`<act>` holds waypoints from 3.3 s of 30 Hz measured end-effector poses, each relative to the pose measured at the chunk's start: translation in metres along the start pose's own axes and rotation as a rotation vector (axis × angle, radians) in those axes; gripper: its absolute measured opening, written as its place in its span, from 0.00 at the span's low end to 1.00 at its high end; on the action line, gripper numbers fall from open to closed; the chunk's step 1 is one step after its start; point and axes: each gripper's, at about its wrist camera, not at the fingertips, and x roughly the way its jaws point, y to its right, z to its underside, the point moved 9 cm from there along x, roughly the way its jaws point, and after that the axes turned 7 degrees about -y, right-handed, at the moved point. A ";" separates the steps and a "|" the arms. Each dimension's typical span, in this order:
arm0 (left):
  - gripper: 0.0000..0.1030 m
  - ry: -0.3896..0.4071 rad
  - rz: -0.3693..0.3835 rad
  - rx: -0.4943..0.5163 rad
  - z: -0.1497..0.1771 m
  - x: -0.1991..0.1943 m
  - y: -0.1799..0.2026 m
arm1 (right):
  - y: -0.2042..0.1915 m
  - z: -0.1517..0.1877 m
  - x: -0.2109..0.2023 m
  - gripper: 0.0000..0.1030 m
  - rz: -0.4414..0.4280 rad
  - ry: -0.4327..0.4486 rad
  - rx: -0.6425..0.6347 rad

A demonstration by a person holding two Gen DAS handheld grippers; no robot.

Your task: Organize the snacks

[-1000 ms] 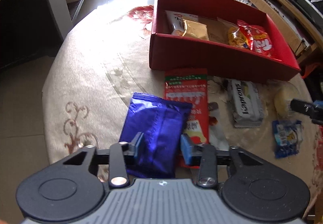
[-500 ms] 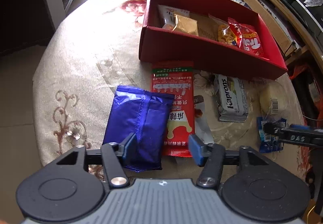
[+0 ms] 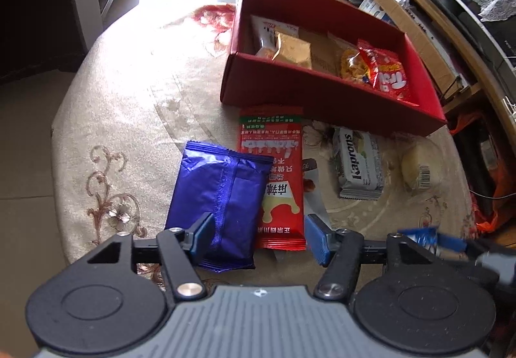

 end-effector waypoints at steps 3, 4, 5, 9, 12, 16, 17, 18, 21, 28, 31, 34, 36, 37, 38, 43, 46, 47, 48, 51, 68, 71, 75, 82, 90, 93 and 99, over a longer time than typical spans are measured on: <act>0.58 0.010 -0.012 -0.015 0.001 -0.003 -0.006 | -0.011 0.008 -0.009 0.78 -0.022 0.011 -0.026; 0.58 0.007 -0.014 -0.027 0.002 -0.002 -0.009 | -0.014 0.009 -0.011 0.78 -0.034 0.015 -0.031; 0.58 0.006 -0.021 -0.038 0.002 0.000 -0.012 | -0.018 0.011 -0.014 0.77 -0.045 0.020 -0.037; 0.59 0.012 -0.078 -0.045 -0.002 0.008 -0.022 | -0.030 0.008 -0.023 0.78 -0.098 0.040 -0.055; 0.59 0.006 -0.082 -0.036 -0.008 0.017 -0.024 | -0.034 0.003 -0.027 0.78 -0.128 0.050 -0.060; 0.60 -0.011 -0.105 -0.058 -0.006 0.028 -0.027 | -0.041 -0.002 -0.030 0.78 -0.150 0.060 -0.073; 0.58 -0.008 -0.110 -0.054 -0.005 0.028 -0.026 | -0.042 -0.003 -0.031 0.78 -0.153 0.060 -0.077; 0.54 -0.002 -0.105 -0.052 -0.004 0.026 -0.024 | -0.043 -0.004 -0.031 0.78 -0.155 0.062 -0.082; 0.44 -0.001 -0.084 -0.038 0.003 0.020 -0.018 | -0.045 -0.005 -0.033 0.78 -0.159 0.067 -0.089; 0.31 -0.039 -0.042 -0.018 0.039 0.007 -0.015 | -0.045 -0.001 -0.038 0.78 -0.162 0.077 -0.097; 0.40 -0.032 -0.067 -0.021 0.040 0.005 -0.020 | -0.043 0.003 -0.038 0.78 -0.165 0.070 -0.096; 0.51 0.005 -0.093 -0.020 0.030 0.002 -0.021 | -0.043 0.005 -0.039 0.79 -0.167 0.072 -0.094; 0.59 0.009 -0.092 -0.012 0.023 0.003 -0.018 | -0.042 0.005 -0.039 0.79 -0.170 0.072 -0.091; 0.62 0.007 -0.099 0.000 0.020 0.005 -0.017 | -0.041 0.005 -0.039 0.79 -0.172 0.071 -0.090; 0.68 0.010 -0.116 0.009 0.016 0.008 -0.017 | -0.041 0.004 -0.039 0.79 -0.174 0.071 -0.087; 0.75 -0.013 -0.154 0.016 0.005 0.036 -0.022 | -0.042 0.003 -0.039 0.80 -0.182 0.072 -0.087; 0.63 -0.016 -0.137 0.032 0.014 0.032 -0.020 | -0.042 0.003 -0.039 0.80 -0.184 0.070 -0.088; 0.61 -0.027 -0.131 0.040 0.022 0.030 -0.018 | -0.042 0.002 -0.039 0.80 -0.184 0.070 -0.089; 0.59 -0.038 -0.129 0.047 0.030 0.028 -0.016 | -0.042 0.001 -0.039 0.80 -0.183 0.072 -0.089; 0.57 -0.049 -0.130 0.070 0.050 0.023 -0.011 | -0.044 -0.002 -0.044 0.79 -0.190 0.084 -0.088; 0.69 -0.051 -0.213 0.159 0.064 0.036 0.004 | -0.028 -0.003 -0.021 0.84 -0.195 0.004 -0.089; 0.56 -0.044 -0.185 0.162 0.062 0.033 0.004 | -0.023 -0.013 -0.024 0.81 -0.244 0.023 -0.033; 0.56 -0.048 -0.142 0.148 0.063 0.029 0.001 | -0.044 -0.027 -0.033 0.90 -0.235 0.043 -0.181; 0.56 -0.068 -0.089 0.140 0.066 0.025 -0.005 | -0.083 -0.018 0.010 0.93 -0.136 -0.052 -0.383; 0.56 -0.070 -0.058 0.133 0.064 0.022 -0.005 | -0.071 -0.022 0.004 0.73 -0.095 0.010 -0.294; 0.56 -0.053 -0.050 0.148 0.064 0.017 -0.001 | -0.063 -0.013 0.000 0.72 -0.078 0.013 -0.269; 0.56 -0.017 -0.041 0.160 0.059 0.007 0.010 | -0.054 -0.001 -0.028 0.72 -0.102 0.063 -0.208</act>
